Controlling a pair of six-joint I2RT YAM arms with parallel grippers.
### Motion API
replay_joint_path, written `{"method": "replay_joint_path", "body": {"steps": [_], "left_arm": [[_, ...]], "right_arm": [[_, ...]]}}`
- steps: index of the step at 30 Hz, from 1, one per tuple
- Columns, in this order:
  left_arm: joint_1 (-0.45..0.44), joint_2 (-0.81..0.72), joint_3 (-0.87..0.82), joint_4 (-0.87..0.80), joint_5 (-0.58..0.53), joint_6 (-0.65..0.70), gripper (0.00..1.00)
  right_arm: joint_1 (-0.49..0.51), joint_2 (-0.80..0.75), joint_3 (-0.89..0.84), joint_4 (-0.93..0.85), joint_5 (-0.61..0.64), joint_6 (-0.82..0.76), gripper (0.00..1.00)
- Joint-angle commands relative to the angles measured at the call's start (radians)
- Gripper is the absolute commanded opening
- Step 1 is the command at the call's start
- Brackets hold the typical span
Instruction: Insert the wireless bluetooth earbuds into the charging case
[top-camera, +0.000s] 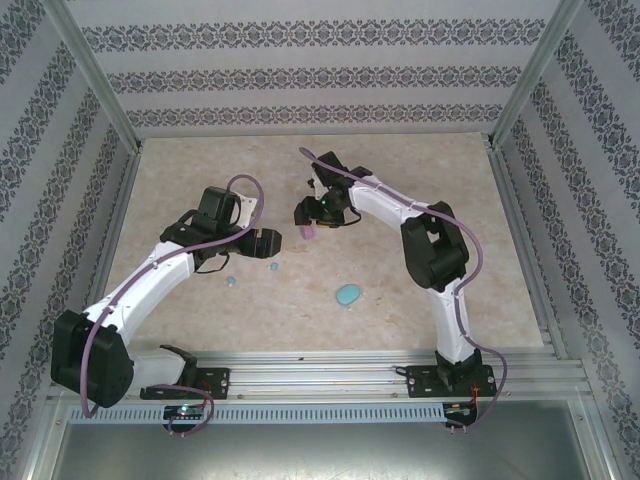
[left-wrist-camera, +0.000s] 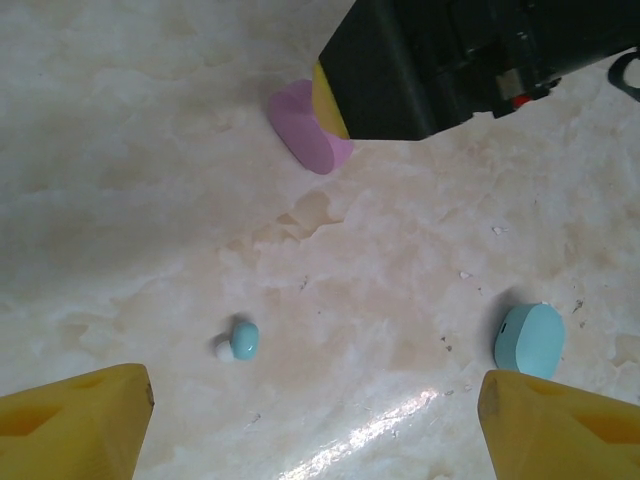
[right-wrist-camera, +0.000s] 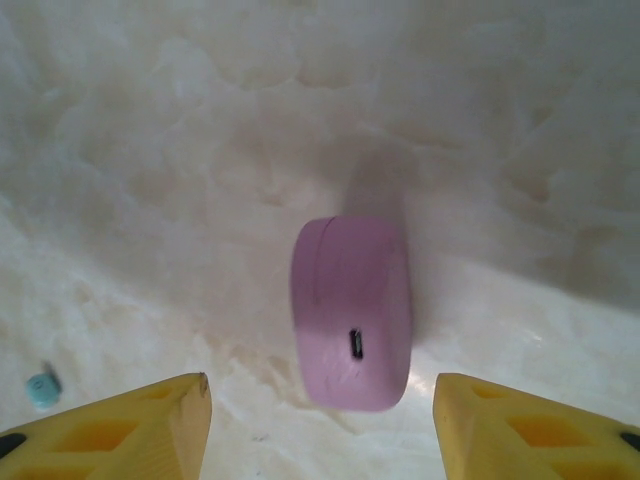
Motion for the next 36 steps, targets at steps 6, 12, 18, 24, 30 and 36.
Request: {"method": "replay_joint_path", "body": {"steps": [6,12,18,24,30,36], "left_arm": [[-0.003,0.006,-0.001,0.016,-0.003,0.009,0.85],[-0.002,0.029,0.011,0.018,0.006,0.017,0.86],[-0.001,0.045,0.016,0.03,0.024,0.015,0.86],[-0.002,0.043,0.019,0.041,0.042,0.024,0.86],[-0.002,0.028,0.024,0.03,0.047,0.034,0.86],[-0.002,0.017,0.019,0.037,0.073,0.044,0.86]], "right_arm": [[-0.012,0.065,0.051,-0.061,0.023,-0.048,0.46],[-0.061,0.059,-0.001,-0.016,-0.038,-0.029,0.35],[-0.12,0.04,-0.049,0.006,-0.078,-0.018,0.46],[-0.142,0.024,-0.037,-0.05,-0.002,-0.051,0.54],[-0.198,0.008,-0.09,0.0,-0.064,-0.011,0.45],[-0.216,-0.037,-0.111,-0.022,-0.043,-0.024,0.53]]}}
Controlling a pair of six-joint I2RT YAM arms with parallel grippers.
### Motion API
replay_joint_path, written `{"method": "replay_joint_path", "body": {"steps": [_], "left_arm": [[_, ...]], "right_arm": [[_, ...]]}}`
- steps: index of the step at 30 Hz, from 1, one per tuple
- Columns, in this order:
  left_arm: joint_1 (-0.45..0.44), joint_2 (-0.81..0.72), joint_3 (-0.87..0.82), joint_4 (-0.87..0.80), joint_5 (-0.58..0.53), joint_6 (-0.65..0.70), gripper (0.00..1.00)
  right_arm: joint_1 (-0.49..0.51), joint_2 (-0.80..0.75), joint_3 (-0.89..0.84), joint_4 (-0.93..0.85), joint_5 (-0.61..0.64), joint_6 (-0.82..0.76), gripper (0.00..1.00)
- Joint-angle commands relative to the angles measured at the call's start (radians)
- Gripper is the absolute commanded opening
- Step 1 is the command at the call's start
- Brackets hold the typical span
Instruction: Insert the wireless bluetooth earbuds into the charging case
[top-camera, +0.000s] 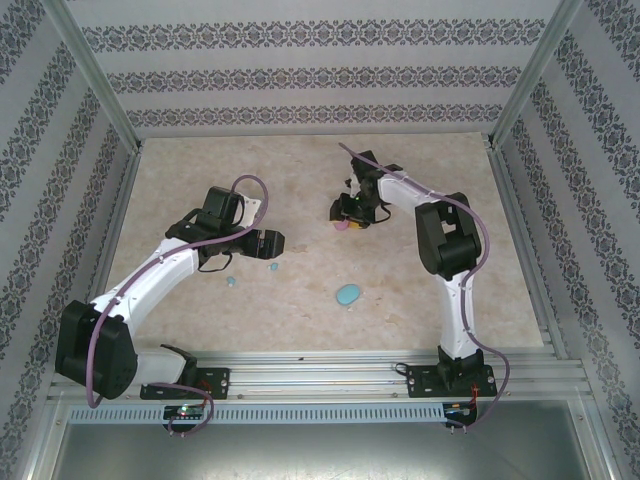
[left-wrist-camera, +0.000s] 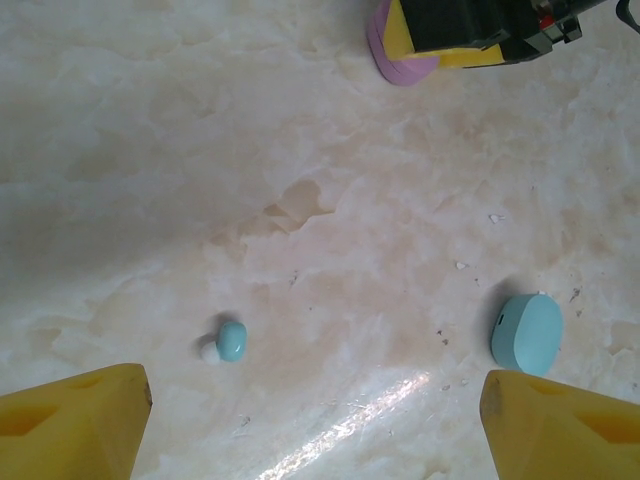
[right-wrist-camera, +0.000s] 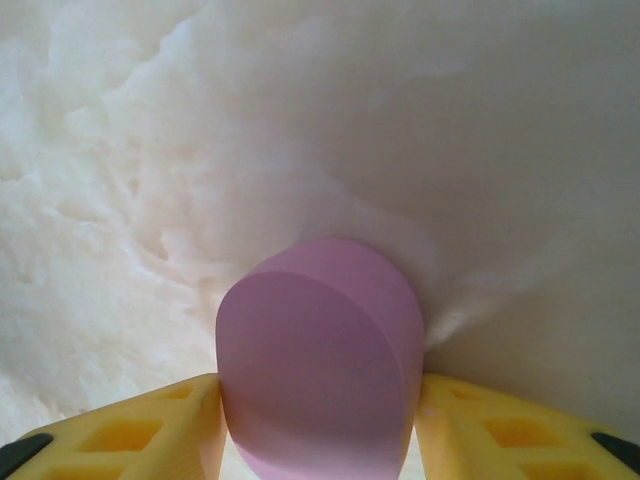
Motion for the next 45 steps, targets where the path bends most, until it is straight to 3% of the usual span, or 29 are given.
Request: {"method": "replay_joint_path", "body": {"steps": [1,7,13,17,26,29,35,45], "left_arm": [[-0.004,-0.031,0.015,0.031,0.042,0.035,0.86],[-0.072,-0.029,0.02,0.068,0.073,0.141,0.85],[-0.201,0.035,0.053,0.066,-0.004,0.242,0.87],[-0.254,0.059,0.042,0.102,-0.043,0.24,0.87],[-0.498,0.276,0.095,0.177,-0.144,0.163,0.87],[-0.52,0.327,0.092,0.227,-0.118,0.119,0.87],[-0.568,0.39,0.098,0.219,-0.113,0.171,0.88],[-0.612,0.53,0.16,0.199,-0.111,0.229,0.9]], "right_arm": [[-0.006,-0.075,-0.025,-0.027,0.016,-0.01,0.54],[-0.019,-0.18,-0.065,-0.043,0.012,-0.017,0.56],[-0.047,-0.302,-0.176,-0.021,-0.01,0.0,0.57],[-0.063,-0.36,-0.239,-0.032,-0.013,0.001,0.57],[-0.088,-0.522,-0.526,0.075,-0.037,0.077,0.56],[-0.101,-0.569,-0.588,0.077,-0.033,0.082,0.56],[-0.137,-0.659,-0.668,0.094,-0.023,0.102,0.56],[-0.159,-0.692,-0.666,0.089,-0.013,0.116,0.56]]}}
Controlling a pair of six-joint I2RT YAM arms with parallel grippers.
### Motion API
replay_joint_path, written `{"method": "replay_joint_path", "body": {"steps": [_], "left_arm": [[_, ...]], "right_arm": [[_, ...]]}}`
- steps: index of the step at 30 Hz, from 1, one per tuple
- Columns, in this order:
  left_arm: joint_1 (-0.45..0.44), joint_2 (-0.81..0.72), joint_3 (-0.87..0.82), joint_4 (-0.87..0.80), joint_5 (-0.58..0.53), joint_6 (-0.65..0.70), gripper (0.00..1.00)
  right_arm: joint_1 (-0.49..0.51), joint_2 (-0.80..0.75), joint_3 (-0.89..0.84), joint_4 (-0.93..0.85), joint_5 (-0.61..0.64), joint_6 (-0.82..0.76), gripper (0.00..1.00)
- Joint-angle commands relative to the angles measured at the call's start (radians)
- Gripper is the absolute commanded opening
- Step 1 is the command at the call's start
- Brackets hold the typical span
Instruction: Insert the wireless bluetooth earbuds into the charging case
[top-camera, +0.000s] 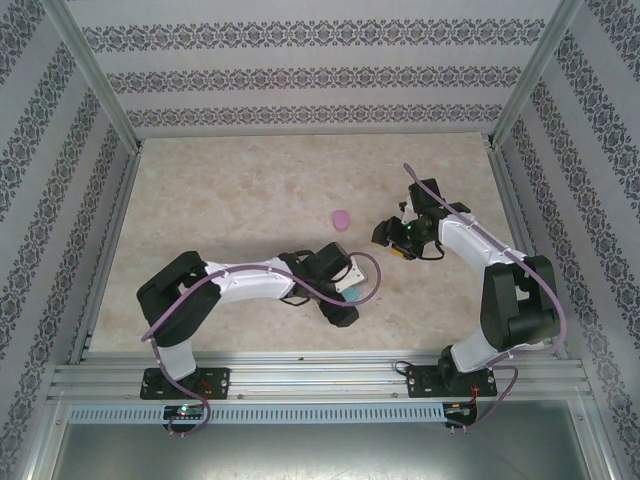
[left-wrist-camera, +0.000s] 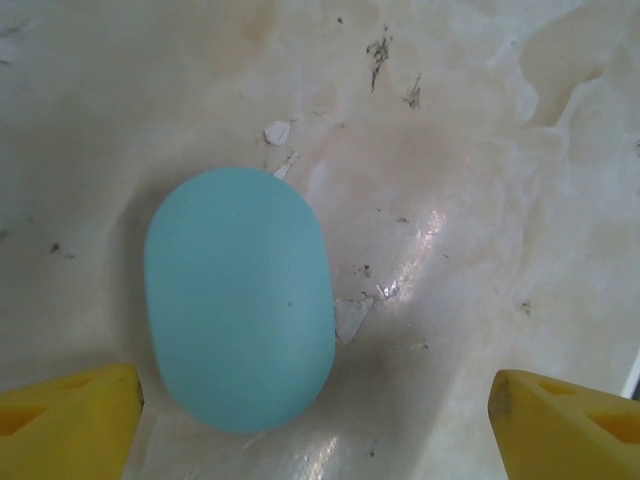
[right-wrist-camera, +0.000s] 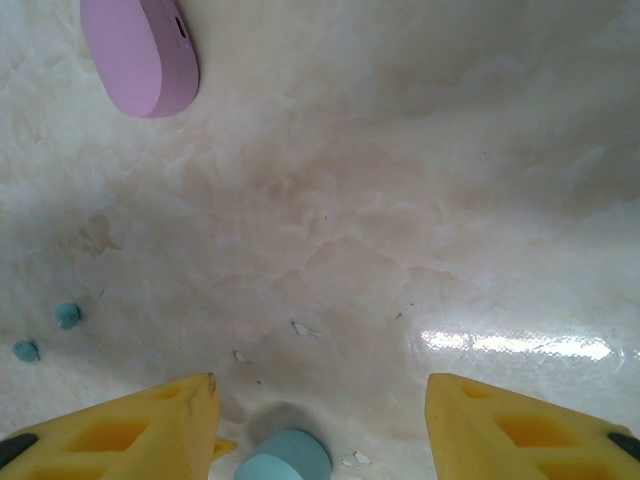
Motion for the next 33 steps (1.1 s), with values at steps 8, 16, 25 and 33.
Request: {"method": "replay_joint_path", "body": {"steps": [8,16,25,33], "left_arm": [[-0.002,0.096,0.074,0.025,-0.018,0.066,0.81],[0.012,0.085,0.056,0.034,-0.02,0.108,0.52],[0.065,-0.035,-0.042,0.107,0.039,0.138,0.32],[0.196,-0.163,-0.064,0.122,0.211,0.12,0.31]], "right_arm": [[-0.025,-0.054,-0.004,-0.012,-0.012,0.013,0.57],[-0.043,-0.073,-0.015,0.009,-0.07,0.035,0.57],[-0.058,-0.122,-0.037,0.019,-0.156,0.057,0.55],[-0.026,-0.185,-0.09,0.069,-0.316,0.1,0.55]]}}
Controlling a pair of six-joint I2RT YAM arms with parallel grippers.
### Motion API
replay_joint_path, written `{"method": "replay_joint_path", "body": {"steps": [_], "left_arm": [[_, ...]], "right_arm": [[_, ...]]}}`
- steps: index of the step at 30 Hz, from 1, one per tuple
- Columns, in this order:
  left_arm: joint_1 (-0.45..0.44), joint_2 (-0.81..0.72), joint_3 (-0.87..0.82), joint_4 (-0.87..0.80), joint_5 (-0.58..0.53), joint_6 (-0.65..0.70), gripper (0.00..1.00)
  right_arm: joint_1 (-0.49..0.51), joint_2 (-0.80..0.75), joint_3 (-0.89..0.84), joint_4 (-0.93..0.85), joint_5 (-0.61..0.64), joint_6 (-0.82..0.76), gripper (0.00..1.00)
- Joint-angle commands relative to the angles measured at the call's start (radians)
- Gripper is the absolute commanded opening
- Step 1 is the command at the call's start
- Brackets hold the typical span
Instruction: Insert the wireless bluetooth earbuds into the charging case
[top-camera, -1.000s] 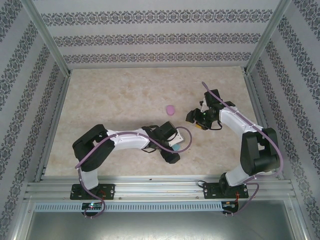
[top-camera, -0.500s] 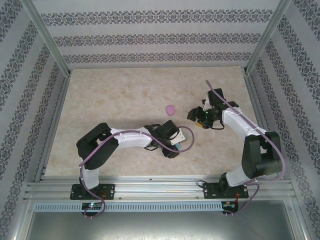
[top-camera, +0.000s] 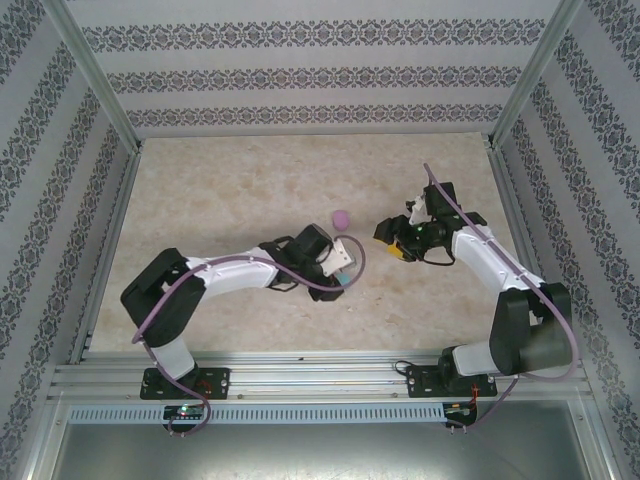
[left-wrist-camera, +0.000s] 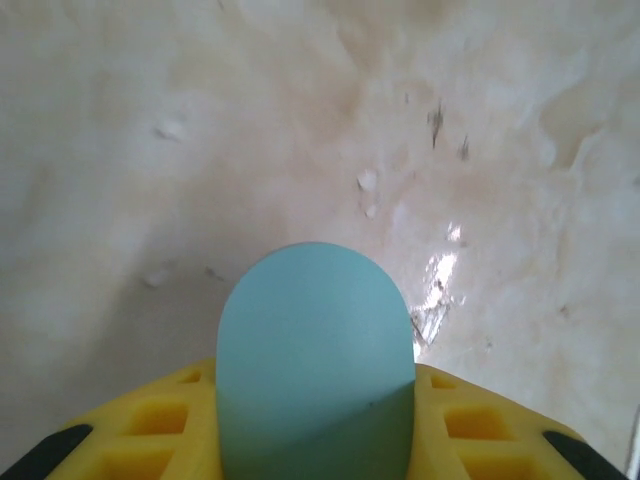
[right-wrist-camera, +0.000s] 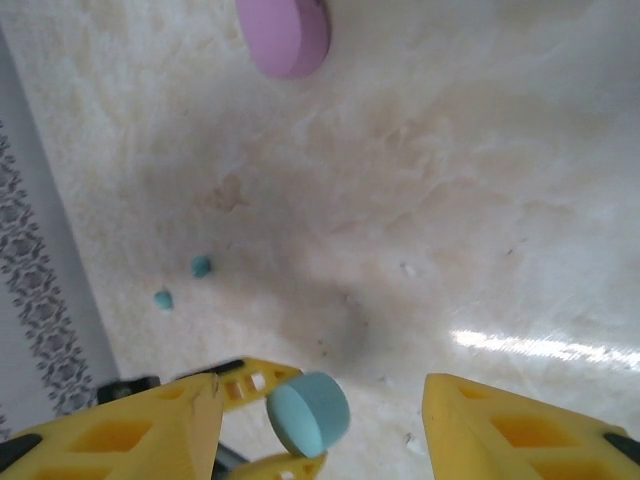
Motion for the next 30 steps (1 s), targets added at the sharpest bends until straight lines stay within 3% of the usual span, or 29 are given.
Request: {"method": "replay_joint_path", "body": {"steps": [1,7,14,30], "left_arm": [[0.059,-0.074,-0.001,0.035,0.117,0.006,0.31],[0.137,-0.138,0.039,-0.002,0.219,-0.003,0.29],[0.154,-0.151,0.077,0.016,0.279,-0.045,0.29],[0.162,-0.178,0.098,0.06,0.343,-0.073,0.29]], "right_arm": [[0.035,-0.036,-0.004,0.02,-0.103,0.007,0.56],[0.122,-0.021,0.047,-0.002,-0.169,-0.035,0.57],[0.192,0.016,0.1,0.008,-0.197,-0.066,0.58],[0.22,0.06,0.12,0.018,-0.243,-0.052,0.51]]}}
